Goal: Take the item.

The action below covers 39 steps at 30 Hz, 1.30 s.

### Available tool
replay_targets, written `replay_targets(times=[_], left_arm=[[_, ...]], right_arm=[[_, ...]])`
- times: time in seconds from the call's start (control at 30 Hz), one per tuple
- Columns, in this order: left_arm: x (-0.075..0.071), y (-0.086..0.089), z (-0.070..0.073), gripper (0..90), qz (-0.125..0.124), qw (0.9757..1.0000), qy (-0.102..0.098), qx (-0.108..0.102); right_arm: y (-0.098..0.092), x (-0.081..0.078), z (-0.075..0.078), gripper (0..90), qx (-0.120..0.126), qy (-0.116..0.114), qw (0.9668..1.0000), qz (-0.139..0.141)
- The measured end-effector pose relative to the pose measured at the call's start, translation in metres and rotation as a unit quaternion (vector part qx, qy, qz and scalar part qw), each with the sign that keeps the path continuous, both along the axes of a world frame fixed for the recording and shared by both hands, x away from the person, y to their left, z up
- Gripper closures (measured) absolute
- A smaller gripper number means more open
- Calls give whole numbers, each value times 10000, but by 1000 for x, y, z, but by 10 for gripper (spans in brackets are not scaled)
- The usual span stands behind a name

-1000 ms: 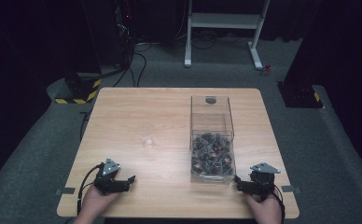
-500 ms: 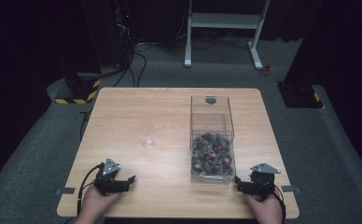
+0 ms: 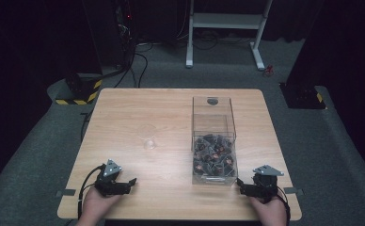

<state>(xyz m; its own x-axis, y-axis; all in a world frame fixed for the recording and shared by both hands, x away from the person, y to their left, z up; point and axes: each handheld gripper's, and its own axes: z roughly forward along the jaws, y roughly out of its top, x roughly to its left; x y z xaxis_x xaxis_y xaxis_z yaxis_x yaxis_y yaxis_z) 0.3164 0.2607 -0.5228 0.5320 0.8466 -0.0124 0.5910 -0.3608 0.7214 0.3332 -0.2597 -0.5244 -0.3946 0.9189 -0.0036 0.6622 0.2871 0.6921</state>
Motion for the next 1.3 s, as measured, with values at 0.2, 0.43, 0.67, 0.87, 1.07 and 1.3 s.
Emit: replay_targets(times=[0.2,0.43,0.67,0.87,1.07,1.3], left_arm=[[-3,-3,6,182,-48,9998,-152,-136],[-6,-6,15,190,-145,9987,-343,-347],[-6,-9,20,190,-184,9978,-454,-444],[-7,-8,27,190,-185,9961,-546,-662],[-7,-14,38,189,-312,9948,-652,-711],[-8,-20,50,189,-411,9935,-777,-726]], right_arm=[[0,0,0,75,4,1,10000,4],[0,0,0,76,1,-3,10000,6],[0,0,0,75,0,-3,10000,5],[0,0,0,76,2,-2,10000,5],[0,0,0,75,2,-3,10000,5],[0,0,0,76,4,-3,10000,7]])
